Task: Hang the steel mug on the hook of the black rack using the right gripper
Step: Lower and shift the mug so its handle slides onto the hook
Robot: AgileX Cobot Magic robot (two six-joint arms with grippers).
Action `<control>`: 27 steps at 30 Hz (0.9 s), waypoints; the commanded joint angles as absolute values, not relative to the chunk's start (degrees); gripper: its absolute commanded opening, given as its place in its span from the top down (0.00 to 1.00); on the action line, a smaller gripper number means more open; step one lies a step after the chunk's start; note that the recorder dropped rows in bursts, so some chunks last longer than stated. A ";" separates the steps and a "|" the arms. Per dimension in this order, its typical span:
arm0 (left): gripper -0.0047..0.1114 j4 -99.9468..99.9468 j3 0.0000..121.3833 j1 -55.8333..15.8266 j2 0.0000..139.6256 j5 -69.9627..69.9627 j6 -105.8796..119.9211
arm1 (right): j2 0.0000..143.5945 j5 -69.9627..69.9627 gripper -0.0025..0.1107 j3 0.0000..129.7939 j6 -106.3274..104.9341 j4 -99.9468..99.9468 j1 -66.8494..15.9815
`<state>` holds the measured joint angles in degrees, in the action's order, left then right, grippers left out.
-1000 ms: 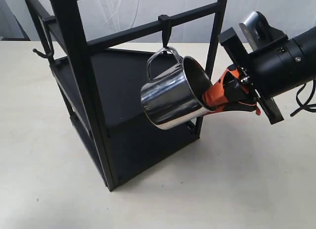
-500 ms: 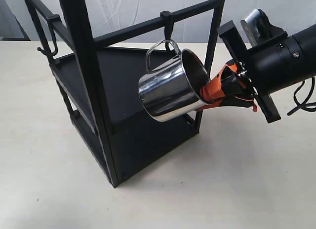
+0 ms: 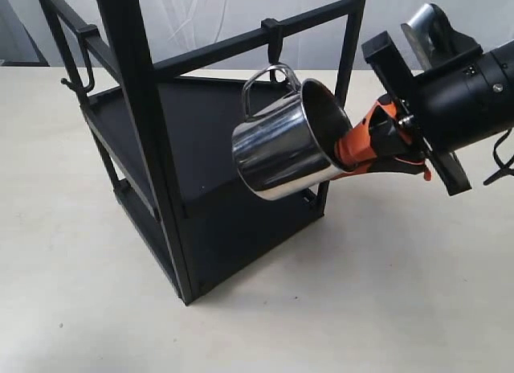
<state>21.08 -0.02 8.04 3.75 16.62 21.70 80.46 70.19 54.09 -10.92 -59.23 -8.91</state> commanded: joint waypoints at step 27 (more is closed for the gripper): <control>0.95 21.62 0.00 7.82 3.34 15.82 21.78 | 78.35 69.96 0.99 54.00 -11.56 -51.99 -8.65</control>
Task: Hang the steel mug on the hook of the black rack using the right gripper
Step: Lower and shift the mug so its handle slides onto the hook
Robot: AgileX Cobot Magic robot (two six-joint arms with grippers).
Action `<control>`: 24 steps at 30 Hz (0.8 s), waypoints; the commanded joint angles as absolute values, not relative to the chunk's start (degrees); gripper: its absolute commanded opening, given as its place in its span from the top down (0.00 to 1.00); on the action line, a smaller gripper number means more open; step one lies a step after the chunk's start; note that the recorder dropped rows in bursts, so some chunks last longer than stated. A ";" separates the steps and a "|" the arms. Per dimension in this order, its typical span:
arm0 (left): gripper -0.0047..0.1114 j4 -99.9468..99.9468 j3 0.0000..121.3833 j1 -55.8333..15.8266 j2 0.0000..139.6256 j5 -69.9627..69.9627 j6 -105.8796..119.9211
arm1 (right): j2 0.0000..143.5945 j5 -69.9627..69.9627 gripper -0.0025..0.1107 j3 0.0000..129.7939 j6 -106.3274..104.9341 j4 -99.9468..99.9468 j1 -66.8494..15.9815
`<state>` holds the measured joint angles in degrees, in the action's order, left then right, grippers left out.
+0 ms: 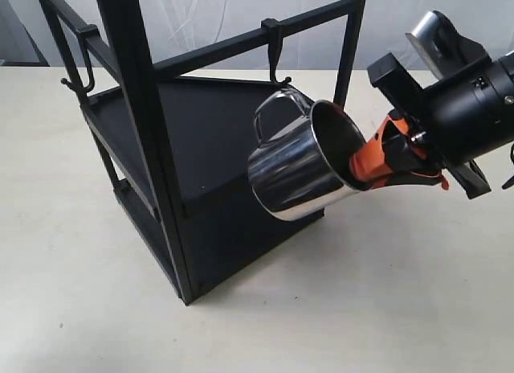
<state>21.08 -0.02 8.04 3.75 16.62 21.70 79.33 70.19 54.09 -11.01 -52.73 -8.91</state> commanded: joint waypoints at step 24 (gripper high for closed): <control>0.95 21.99 0.00 7.82 3.34 15.38 21.78 | 81.75 69.96 0.99 57.24 -15.08 -55.97 -4.03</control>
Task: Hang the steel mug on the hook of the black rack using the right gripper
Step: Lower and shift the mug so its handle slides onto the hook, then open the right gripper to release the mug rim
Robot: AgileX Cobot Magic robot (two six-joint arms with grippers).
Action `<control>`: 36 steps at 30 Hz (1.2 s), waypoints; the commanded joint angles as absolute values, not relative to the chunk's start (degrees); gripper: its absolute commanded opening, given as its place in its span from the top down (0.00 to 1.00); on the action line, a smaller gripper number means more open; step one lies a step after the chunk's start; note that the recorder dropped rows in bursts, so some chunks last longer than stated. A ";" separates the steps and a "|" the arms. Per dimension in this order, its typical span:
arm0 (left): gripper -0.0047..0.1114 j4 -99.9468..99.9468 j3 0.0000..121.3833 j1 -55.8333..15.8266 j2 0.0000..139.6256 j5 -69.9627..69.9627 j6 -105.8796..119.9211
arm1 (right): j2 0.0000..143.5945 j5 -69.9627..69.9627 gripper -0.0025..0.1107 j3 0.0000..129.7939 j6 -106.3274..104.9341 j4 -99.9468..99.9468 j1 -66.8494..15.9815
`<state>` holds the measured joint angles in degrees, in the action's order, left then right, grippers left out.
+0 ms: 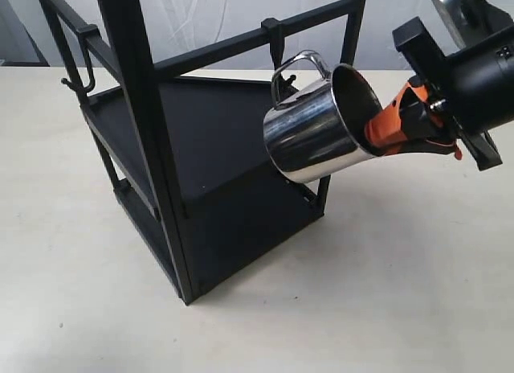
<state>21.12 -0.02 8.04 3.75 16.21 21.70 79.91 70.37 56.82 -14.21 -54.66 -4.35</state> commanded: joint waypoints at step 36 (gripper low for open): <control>0.95 22.22 0.00 7.82 3.34 15.27 21.78 | 86.55 69.96 0.98 50.01 -22.41 -63.66 -4.03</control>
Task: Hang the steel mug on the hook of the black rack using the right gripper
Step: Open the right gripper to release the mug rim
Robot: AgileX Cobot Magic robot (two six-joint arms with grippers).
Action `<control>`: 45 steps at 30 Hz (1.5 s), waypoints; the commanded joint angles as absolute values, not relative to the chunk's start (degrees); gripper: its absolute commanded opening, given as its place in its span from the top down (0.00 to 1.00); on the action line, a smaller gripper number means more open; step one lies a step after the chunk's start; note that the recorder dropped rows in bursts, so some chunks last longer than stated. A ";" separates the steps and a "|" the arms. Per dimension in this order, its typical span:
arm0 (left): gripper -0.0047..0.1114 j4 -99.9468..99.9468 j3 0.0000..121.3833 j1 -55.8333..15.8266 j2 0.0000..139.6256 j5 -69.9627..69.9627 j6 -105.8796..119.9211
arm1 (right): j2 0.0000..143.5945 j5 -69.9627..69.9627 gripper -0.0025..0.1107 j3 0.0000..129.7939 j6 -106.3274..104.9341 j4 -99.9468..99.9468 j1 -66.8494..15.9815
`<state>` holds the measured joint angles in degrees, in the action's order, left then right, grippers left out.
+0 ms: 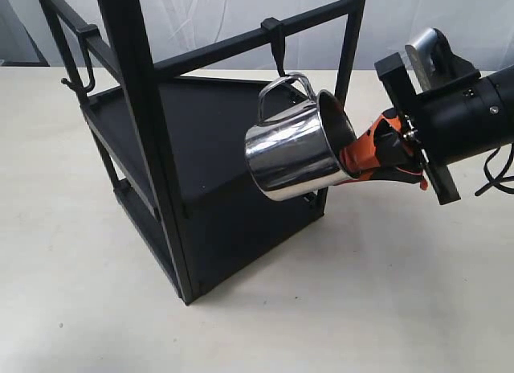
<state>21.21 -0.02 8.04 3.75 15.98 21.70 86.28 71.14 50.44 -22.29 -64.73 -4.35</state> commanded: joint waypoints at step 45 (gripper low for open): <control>0.95 22.22 0.00 7.82 3.34 15.05 21.78 | 84.25 69.96 0.68 50.01 -22.41 -64.75 -4.03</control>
<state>21.21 -0.02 8.04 3.75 15.75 21.70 84.72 70.24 50.25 -22.05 -64.73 -4.35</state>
